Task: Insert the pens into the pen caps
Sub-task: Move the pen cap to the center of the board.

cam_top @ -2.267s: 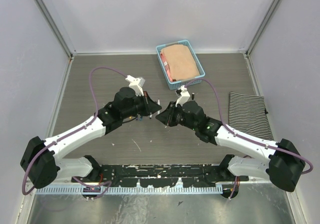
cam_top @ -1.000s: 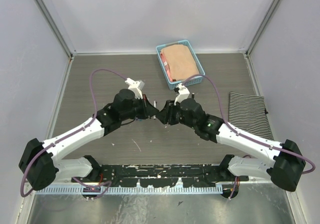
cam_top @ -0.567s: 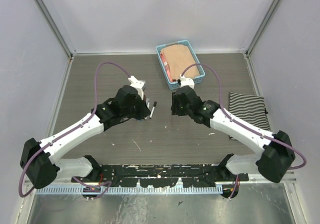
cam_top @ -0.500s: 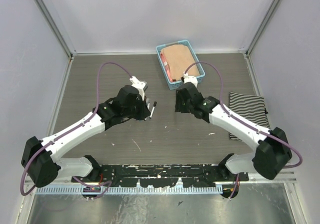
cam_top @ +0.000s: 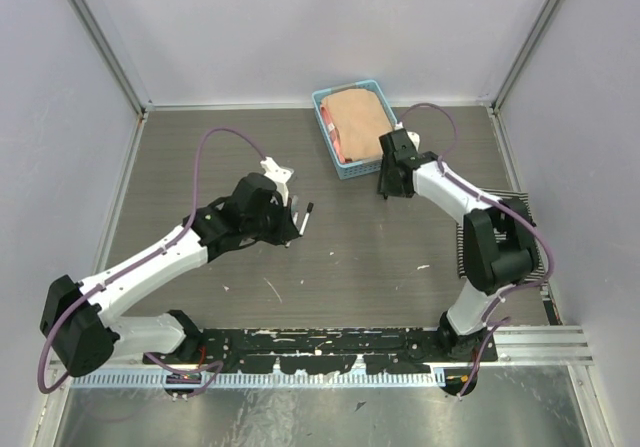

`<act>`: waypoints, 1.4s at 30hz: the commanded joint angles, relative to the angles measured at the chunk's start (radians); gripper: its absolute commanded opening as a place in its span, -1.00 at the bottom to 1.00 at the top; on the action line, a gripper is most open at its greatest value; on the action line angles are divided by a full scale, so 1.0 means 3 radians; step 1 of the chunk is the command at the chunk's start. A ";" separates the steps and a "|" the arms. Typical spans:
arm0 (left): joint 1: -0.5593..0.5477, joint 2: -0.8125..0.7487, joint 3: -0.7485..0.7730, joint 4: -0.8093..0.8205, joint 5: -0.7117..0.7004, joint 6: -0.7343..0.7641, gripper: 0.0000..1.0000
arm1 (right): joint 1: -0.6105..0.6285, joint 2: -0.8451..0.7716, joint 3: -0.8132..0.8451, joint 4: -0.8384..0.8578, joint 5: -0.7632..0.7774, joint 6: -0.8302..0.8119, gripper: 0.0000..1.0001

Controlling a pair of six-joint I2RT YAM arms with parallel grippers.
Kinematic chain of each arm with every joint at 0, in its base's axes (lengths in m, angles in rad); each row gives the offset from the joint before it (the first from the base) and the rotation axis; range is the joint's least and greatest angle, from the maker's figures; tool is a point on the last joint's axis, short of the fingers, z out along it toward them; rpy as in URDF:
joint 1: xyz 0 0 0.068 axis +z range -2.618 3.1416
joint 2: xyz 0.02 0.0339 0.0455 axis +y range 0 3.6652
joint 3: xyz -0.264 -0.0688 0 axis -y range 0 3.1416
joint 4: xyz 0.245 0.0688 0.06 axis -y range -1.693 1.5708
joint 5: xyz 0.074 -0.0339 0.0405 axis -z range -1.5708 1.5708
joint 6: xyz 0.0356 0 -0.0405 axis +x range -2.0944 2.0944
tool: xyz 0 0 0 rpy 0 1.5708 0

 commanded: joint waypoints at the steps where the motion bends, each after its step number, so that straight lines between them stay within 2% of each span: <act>1: 0.0000 -0.0154 -0.0038 0.0014 0.0081 0.0036 -1.00 | -0.0135 0.0187 0.0369 -0.0001 -0.0159 -0.0187 -0.11; 12: 0.0000 -0.0214 -0.0012 -0.0001 0.0056 0.0084 -1.00 | -0.0176 0.0722 0.0754 -0.0044 -0.0279 -0.0296 -0.12; 34: -0.0002 -0.0217 0.0011 0.0002 0.0125 0.0044 -0.97 | -0.0178 0.1092 0.0934 -0.0086 -0.0131 -0.0338 -0.25; 42: 0.0000 -0.0210 0.0007 0.0024 0.0184 0.0033 -1.00 | -0.0178 0.1150 0.0899 -0.0061 -0.0145 -0.0340 -0.41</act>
